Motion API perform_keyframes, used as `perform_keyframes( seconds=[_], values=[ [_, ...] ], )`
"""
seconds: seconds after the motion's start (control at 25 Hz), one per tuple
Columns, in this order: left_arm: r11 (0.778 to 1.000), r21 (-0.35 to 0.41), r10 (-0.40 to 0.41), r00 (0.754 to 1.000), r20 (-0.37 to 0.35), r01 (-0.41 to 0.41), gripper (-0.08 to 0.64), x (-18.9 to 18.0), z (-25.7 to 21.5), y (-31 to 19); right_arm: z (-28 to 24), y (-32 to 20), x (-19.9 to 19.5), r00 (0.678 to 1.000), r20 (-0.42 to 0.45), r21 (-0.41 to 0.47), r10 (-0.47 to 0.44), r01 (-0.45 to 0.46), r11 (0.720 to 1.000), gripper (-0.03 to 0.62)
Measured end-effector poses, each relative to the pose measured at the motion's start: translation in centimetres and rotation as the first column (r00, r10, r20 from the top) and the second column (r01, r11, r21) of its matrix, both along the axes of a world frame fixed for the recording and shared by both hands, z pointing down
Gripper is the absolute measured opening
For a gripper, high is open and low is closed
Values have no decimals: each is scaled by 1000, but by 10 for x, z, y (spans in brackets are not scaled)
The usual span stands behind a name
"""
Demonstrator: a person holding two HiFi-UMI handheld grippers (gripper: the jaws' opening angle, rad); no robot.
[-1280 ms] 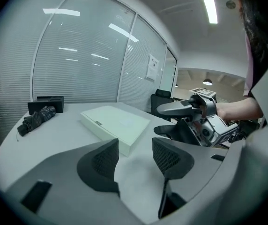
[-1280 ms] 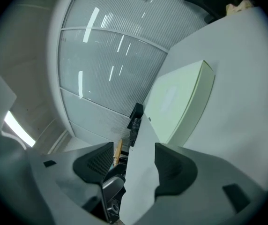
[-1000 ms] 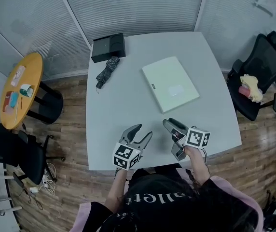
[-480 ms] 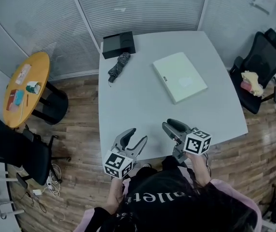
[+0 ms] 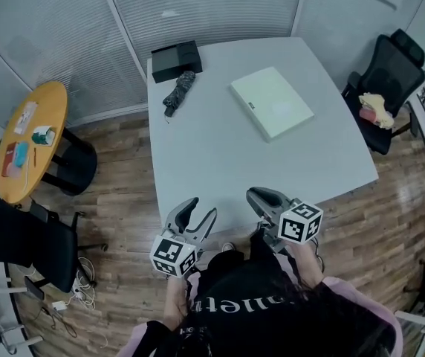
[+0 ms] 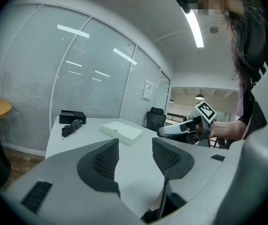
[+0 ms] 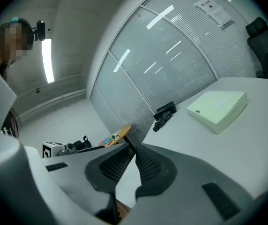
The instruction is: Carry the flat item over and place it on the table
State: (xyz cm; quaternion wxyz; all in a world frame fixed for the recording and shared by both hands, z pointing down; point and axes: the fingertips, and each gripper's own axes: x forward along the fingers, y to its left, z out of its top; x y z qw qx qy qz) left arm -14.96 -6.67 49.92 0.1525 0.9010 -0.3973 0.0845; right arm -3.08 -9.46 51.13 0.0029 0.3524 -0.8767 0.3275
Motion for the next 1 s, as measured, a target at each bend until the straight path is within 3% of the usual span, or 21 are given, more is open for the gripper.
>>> perform_keyframes(
  seconds=[0.4, 1.0],
  values=[
    [1000, 27, 8, 999, -33, -7, 215, -2, -8, 5, -7, 11, -3, 999, -48, 22, -16, 18, 1000, 46],
    [999, 51, 8, 999, -36, -6, 77, 31, -25, 20, -19, 18, 29, 996, -70, 50, -57, 60, 997, 46]
  ],
)
